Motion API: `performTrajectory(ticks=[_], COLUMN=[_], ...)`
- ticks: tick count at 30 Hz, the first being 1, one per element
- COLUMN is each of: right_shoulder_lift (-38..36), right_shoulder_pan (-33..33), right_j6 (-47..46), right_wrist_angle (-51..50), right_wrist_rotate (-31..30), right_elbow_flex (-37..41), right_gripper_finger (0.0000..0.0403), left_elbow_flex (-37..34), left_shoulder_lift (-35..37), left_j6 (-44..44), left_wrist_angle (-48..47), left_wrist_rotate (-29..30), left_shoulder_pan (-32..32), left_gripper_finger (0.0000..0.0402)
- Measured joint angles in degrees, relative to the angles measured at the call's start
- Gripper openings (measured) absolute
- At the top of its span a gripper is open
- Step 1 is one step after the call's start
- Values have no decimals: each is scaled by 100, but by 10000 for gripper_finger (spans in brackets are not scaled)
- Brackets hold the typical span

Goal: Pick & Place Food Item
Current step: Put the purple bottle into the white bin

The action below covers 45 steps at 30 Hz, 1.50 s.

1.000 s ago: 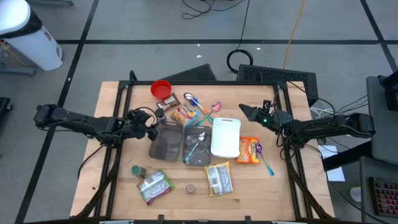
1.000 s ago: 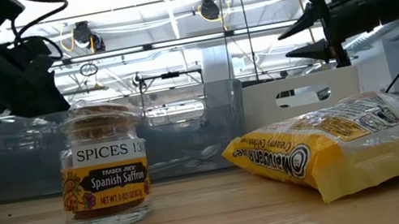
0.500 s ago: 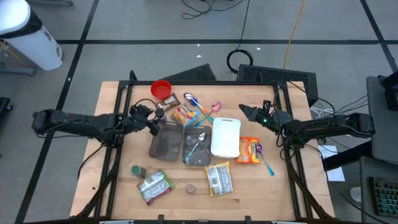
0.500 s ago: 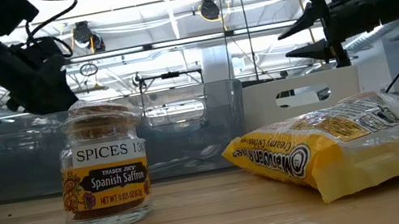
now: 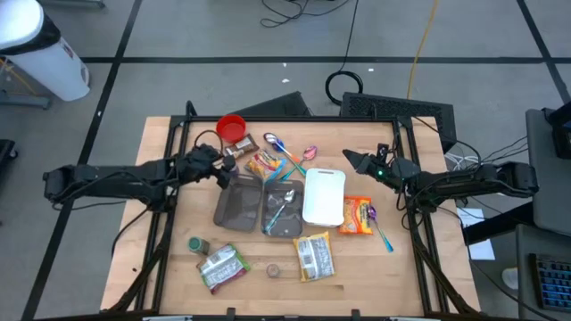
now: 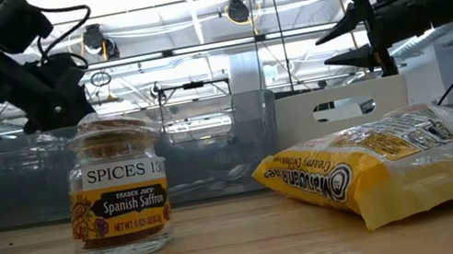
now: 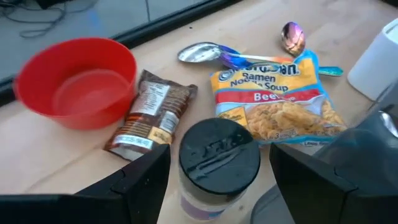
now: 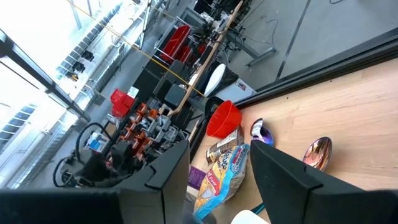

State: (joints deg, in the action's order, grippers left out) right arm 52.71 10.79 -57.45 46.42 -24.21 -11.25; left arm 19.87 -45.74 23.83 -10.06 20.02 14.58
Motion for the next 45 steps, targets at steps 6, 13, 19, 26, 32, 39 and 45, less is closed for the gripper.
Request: performTrajectory(ticks=[6, 13, 19, 26, 32, 39, 45], right_shoulder_lift=[0, 27, 121, 144, 144, 144, 144], right_shoulder_pan=[0, 0, -2, -2, -2, 0, 0], right_j6=[0, 2, -36, -61, -93, -29, -20], right_wrist_angle=[-1, -3, -1, 1, 4, 1, -1], right_wrist_rotate=[1, 1, 1, 5, 5, -7, -147], right_elbow_flex=[0, 0, 0, 0, 0, 0, 0], right_gripper_finger=[164, 164, 164, 164, 164, 164, 164], left_elbow_flex=[-162, -243, -251, -251, -246, -246, -246], left_shoulder_lift=[0, -91, -529, -976, -1062, -1062, -1062], left_j6=[20, -114, -160, -166, -206, -234, -214], left_wrist_angle=[199, 510, 758, 1176, 1180, 1171, 1170], left_wrist_rotate=[-169, -175, -319, -457, -390, -348, -348], left_shoulder_pan=[103, 217, 240, 240, 240, 240, 240], left_gripper_finger=[282, 282, 282, 282, 281, 217, 216])
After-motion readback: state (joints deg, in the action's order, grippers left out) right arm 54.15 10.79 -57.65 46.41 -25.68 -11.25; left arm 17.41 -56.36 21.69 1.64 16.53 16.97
